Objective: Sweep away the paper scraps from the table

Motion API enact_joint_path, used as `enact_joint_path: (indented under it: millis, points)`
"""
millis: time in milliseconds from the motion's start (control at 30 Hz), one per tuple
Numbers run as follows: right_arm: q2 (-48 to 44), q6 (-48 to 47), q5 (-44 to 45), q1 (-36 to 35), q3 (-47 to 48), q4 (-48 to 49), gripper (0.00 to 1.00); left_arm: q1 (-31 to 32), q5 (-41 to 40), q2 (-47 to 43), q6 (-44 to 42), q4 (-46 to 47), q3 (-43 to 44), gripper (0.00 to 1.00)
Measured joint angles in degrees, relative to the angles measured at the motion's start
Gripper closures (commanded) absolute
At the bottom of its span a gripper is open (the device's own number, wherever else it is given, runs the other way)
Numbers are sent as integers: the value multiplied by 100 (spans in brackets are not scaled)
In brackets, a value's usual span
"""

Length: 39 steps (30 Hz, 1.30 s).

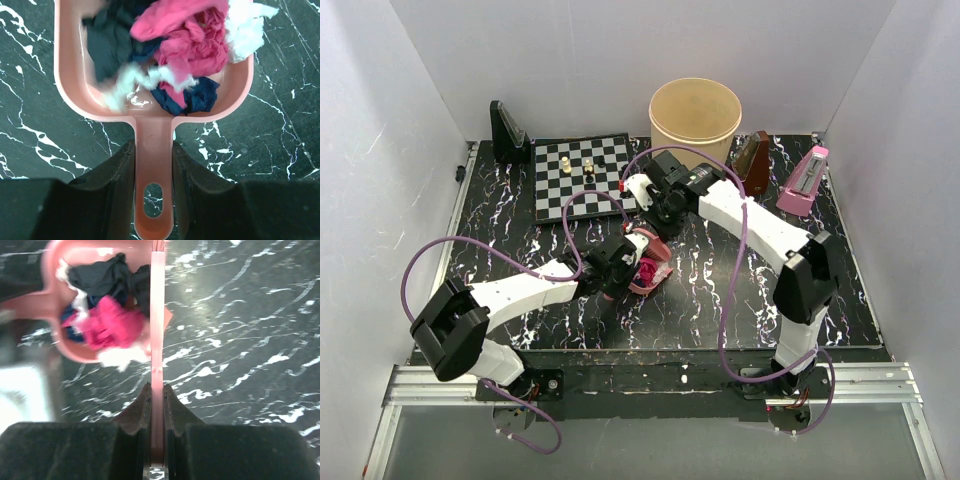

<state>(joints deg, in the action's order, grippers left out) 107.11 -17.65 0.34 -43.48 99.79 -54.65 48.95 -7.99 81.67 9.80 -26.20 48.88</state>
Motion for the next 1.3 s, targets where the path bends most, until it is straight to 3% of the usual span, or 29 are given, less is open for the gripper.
enact_joint_path:
  millis: [133, 300, 600, 767, 967, 1100, 1300]
  points:
    - [-498, 195, -743, 7, -131, -229, 99, -4, -57, -2, -37, 146, -4, 100]
    - [-881, 463, -879, -13, -173, -468, 99, -4, -168, -223, -127, 573, -289, 100]
    - [-1349, 1408, -210, 400, -186, -492, 99, -4, -210, -1139, -385, 1283, -907, 100]
    - [-2319, 1910, 306, 1088, -520, -13, 99, -4, -210, -1342, -407, 1469, -909, 100]
    - [-3119, 2321, 863, 1351, -990, 365, 99, -4, -221, -1410, -393, 1453, -885, 100]
    - [-3335, 2695, 1329, 1506, -1523, 540, 99, -7, -260, -1248, -293, 1047, -466, 100]
    - [-3812, 3163, 1886, 1591, -2474, 708, 99, -133, -269, -796, -70, 369, 918, 100]
